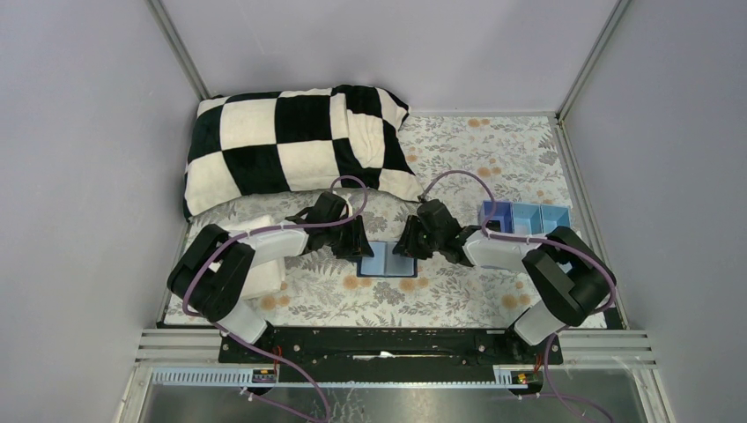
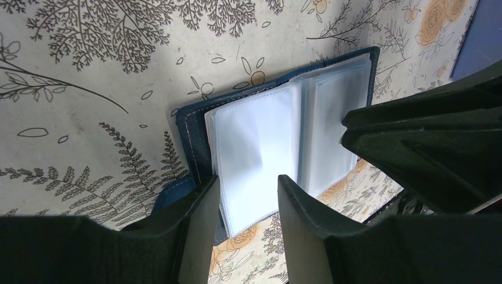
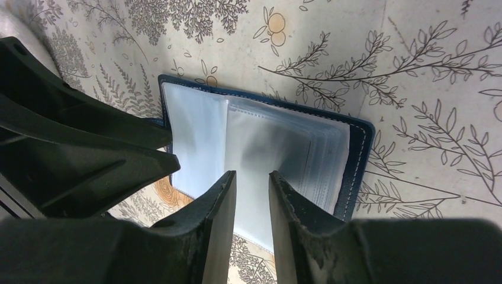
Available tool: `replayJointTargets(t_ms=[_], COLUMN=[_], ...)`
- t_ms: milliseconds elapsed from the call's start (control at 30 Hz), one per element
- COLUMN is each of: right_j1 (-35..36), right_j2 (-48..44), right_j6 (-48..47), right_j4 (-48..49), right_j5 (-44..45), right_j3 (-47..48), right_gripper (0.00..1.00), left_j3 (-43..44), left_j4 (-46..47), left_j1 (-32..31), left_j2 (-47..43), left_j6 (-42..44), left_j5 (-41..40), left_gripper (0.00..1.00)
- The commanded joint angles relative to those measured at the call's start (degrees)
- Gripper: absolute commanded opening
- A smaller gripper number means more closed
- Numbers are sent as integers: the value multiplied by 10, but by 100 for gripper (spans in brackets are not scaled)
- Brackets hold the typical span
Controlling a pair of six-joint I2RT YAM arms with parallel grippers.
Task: Take the credit cards out of the card holder
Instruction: Remove the credit card from the card holder.
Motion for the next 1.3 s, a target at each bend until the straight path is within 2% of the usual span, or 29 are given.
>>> replayJointTargets(t_ms=[0, 300, 400, 600, 933, 1267], right_j1=[-2, -2, -2, -1, -1, 5], right_j2=[4, -110, -87, -39, -30, -17], right_j6=[2, 16, 6, 35, 21, 17], right_j4=[2, -16, -36, 29, 24, 49], right_j5=[-18, 99, 80, 3, -4, -50], right_j3=[-5, -47, -35, -55, -40, -23], right_gripper=[34, 37, 37, 36, 35, 35], left_j3=[-3, -8, -6, -6, -2, -4], left_j4=[-12, -12, -12, -12, -11, -7], left_j1=[0, 0, 1, 0, 0, 0], left_j2=[21, 21, 25, 25, 30, 30], left_j6=[21, 21, 22, 22, 26, 28], left_j5=[-32, -34, -31, -31, -22, -16], left_gripper=[46, 46, 46, 46, 46, 46])
